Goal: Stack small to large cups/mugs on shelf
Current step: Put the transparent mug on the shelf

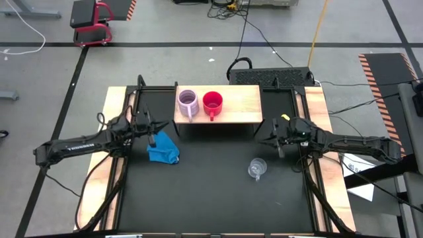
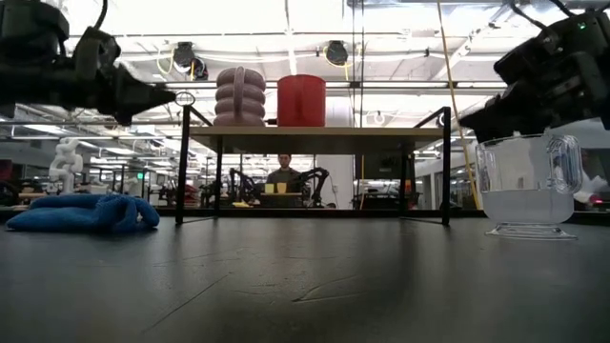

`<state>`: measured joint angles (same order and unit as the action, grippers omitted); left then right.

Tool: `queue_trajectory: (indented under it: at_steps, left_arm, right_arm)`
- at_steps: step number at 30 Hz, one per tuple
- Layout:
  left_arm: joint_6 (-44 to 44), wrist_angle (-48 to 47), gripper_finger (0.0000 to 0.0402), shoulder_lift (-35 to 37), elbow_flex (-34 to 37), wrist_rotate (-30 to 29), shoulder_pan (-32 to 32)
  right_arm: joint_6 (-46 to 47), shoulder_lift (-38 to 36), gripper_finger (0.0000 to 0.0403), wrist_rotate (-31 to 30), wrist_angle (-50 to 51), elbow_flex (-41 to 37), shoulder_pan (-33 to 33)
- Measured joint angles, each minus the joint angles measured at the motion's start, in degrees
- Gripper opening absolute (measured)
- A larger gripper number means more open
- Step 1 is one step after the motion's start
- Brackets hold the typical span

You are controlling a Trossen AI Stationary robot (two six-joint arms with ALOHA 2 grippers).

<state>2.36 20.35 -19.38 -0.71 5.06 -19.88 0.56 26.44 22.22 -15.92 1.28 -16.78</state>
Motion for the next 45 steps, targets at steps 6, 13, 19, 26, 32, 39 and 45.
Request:
queue_trajectory:
  at_steps: [6,13,19,26,32,39,45]
  left_arm:
    - [-0.88,-1.98,0.0000,-0.02,0.15,0.69,0.56]
    - [-1.80,-2.53,0.0000,-0.06,0.15,1.27,0.74]
    - [-1.96,-2.72,0.0003,-0.06,0.15,2.96,0.76]
    - [-3.91,-4.23,0.0004,-0.10,0.15,2.99,0.74]
    - [-4.77,-4.45,0.0003,-0.10,0.13,4.83,0.74]
    - [-4.90,-7.32,0.0010,-0.10,0.13,5.63,0.74]
    - [-5.92,-8.41,0.0007,-0.10,0.13,5.61,0.74]
  right_arm:
    - [3.54,0.01,0.0000,5.09,0.92,2.98,0.27]
    - [0.91,0.07,0.0000,4.99,10.12,11.93,3.92]
    - [1.04,1.37,0.0000,2.98,11.69,17.98,9.17]
    - [3.56,6.90,0.0000,-5.08,30.46,28.79,14.69]
    - [4.57,14.19,0.0000,-11.55,45.09,38.77,18.44]
    - [8.89,23.02,0.0000,-11.62,52.82,44.76,21.08]
    - [14.39,28.22,0.0013,-11.54,54.11,46.40,21.18]
